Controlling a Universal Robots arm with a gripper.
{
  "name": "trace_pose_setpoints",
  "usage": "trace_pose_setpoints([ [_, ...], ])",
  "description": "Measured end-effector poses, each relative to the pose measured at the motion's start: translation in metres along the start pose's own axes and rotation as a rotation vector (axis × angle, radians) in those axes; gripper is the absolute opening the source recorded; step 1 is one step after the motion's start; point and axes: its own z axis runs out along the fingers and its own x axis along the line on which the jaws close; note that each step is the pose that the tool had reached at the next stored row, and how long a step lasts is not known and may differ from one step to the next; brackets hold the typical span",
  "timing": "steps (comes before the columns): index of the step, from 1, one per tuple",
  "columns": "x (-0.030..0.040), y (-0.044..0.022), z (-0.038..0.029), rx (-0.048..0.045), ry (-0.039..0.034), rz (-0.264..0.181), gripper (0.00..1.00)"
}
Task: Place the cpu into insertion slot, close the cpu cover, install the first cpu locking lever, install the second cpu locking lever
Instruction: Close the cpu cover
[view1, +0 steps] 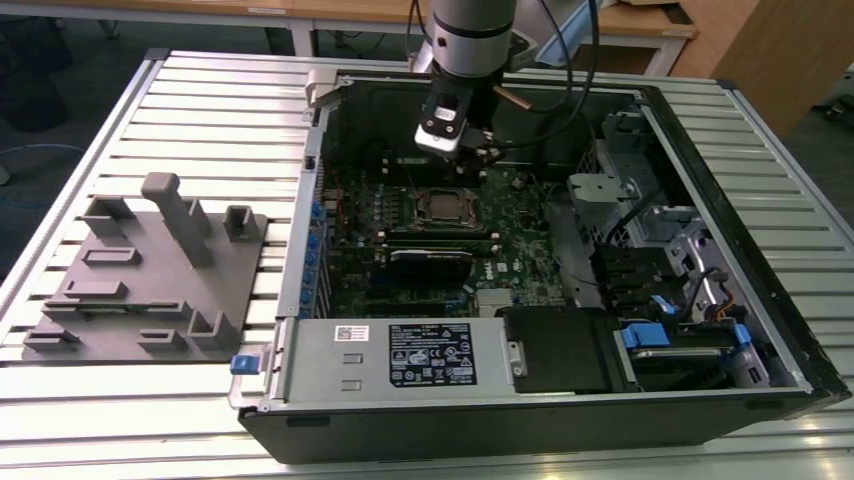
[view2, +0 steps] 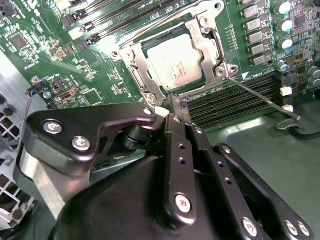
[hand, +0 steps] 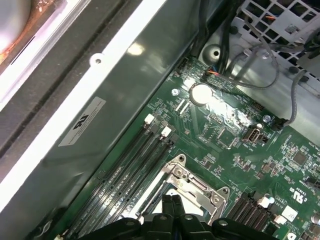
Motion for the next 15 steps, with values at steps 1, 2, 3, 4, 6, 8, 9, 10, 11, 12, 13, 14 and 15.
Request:
trace_pose_setpoints([
  [1, 0.0, 0.0, 0.0, 0.0001, 0.0007, -0.009, 0.1],
  [2, 0.0, 0.0, 0.0, 0.0001, 0.0015, -0.019, 0.1],
  [3, 0.0, 0.0, 0.0, 0.0001, 0.0022, -0.028, 0.1],
  [4, 0.0, 0.0, 0.0, 0.0001, 0.0025, -0.032, 0.1],
  [6, 0.0, 0.0, 0.0, 0.0002, 0.0026, -0.033, 0.1],
  [8, 0.0, 0.0, 0.0, 0.0002, 0.0026, -0.033, 0.1],
  [9, 0.0, 0.0, 0.0, 0.0002, 0.0026, -0.033, 0.1],
  [10, 0.0, 0.0, 0.0, 0.0002, 0.0026, -0.033, 0.1],
  [11, 0.0, 0.0, 0.0, 0.0002, 0.0026, -0.033, 0.1],
  [12, 0.0, 0.0, 0.0, 0.0002, 0.0028, -0.035, 0.1],
  [13, 0.0, 0.0, 0.0, 0.0002, 0.0032, -0.04, 0.1],
  [14, 0.0, 0.0, 0.0, 0.0003, 0.0037, -0.047, 0.1],
  [15, 0.0, 0.0, 0.0, 0.0002, 0.0044, -0.054, 0.1],
])
